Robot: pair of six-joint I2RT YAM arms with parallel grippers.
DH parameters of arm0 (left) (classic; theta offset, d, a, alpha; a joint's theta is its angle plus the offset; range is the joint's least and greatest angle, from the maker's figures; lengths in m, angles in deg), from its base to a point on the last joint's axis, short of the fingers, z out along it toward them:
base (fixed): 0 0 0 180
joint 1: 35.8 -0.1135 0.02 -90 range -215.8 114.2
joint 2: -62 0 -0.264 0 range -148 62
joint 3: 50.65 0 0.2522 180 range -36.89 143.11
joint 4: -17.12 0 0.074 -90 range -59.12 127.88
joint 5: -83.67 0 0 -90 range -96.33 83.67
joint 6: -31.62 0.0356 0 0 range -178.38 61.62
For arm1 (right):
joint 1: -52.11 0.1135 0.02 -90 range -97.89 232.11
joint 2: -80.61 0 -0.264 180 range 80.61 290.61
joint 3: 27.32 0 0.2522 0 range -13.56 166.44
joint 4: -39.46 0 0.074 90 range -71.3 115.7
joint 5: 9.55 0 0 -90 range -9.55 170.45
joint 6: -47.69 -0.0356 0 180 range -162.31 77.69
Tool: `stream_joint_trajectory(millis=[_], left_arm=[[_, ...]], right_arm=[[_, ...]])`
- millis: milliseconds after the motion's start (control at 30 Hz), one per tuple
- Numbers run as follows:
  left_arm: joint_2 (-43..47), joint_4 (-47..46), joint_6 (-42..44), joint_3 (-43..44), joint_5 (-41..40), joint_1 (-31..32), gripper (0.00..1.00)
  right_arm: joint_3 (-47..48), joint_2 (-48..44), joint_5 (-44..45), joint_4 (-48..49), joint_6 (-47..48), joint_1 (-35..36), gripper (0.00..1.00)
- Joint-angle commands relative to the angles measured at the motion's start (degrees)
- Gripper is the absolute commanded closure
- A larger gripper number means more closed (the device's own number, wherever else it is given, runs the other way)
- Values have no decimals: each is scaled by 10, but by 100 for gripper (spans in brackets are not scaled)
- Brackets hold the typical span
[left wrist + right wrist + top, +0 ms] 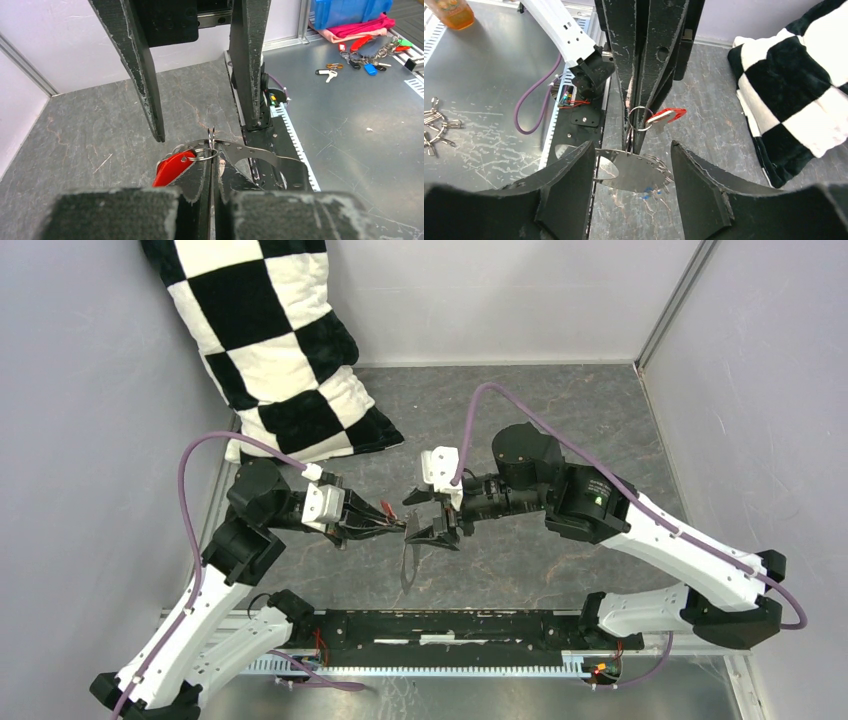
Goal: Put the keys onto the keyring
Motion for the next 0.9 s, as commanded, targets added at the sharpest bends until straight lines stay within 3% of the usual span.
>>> stream_joint_trajectory(millis=[0,533,867], left_arm=[[9,-24,-21,3,-10,0,98],[14,-13,-8,2,-19,0,98],[15,-2,1,-1,-26,0,98]], right_arm=[[37,-1,33,-17,12,7,38],[69,38,36,-31,19,18,57],[73,51,45,-41,16,17,91]])
